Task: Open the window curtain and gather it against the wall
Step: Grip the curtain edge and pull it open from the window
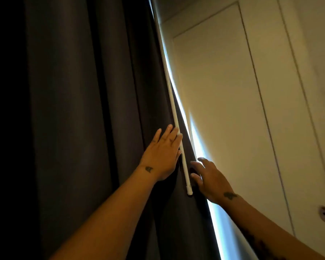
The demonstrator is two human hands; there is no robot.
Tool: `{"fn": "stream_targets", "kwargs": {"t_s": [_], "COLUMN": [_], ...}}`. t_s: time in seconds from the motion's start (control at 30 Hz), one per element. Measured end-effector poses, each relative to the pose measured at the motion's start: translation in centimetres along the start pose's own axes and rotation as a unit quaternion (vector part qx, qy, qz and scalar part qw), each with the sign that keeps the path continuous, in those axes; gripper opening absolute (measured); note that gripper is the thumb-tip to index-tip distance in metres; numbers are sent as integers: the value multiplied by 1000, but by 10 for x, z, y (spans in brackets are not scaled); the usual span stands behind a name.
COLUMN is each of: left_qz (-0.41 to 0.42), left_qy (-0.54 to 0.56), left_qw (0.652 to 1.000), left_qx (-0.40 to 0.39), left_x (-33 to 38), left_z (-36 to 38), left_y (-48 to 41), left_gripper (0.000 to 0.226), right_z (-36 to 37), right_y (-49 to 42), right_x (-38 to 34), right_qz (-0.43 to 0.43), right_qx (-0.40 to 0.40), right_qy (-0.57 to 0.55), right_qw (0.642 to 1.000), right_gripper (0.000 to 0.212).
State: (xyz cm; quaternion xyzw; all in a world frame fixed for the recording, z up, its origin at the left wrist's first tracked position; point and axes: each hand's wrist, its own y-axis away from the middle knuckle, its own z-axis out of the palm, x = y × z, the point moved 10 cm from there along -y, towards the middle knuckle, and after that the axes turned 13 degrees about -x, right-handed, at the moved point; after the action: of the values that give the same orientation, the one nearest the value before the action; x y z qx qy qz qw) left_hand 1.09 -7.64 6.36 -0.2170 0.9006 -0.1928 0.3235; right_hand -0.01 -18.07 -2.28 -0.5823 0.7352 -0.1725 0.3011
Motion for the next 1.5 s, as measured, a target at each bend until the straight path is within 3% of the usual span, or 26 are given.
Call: {"fn": "stream_targets", "kwargs": {"t_s": [0.1,0.23,0.6,0.73,0.9,1.27,1.4,1.5], "left_qz": [4,14,15,44,49,95,144,150], "left_qy": [-54,-132,-205,-229,-270,-333,-343,-333], "left_qw": [999,990,975,966,949,916,917,923], "left_qx": [-5,-43,-88,-111,-155,-203,-145,-120], "left_x": [1,7,-1,1,-7,-14,-8,-13], "left_z": [-1,17,55,64,73,95,84,78], "left_y": [-27,-54,-84,-90,-92,-88,-73,-61], "left_gripper": [54,55,55,58,53,40,29,36], "right_z": [5,16,39,46,52,76,83,87], "right_y": [-14,-21,-27,-23,-28,-34,-38,-46], "right_x": [5,20,27,15,4,-1,-4,-10], "right_qz": [-27,-23,-64,-120,-138,-187,-204,-208], "right_qx": [58,138,201,204,182,113,104,89], "right_qy": [-53,-109,-152,-154,-145,-172,-203,-242], "right_qw": [997,984,965,959,963,961,952,944], "right_gripper": [57,46,42,34,49,48,40,56]}}
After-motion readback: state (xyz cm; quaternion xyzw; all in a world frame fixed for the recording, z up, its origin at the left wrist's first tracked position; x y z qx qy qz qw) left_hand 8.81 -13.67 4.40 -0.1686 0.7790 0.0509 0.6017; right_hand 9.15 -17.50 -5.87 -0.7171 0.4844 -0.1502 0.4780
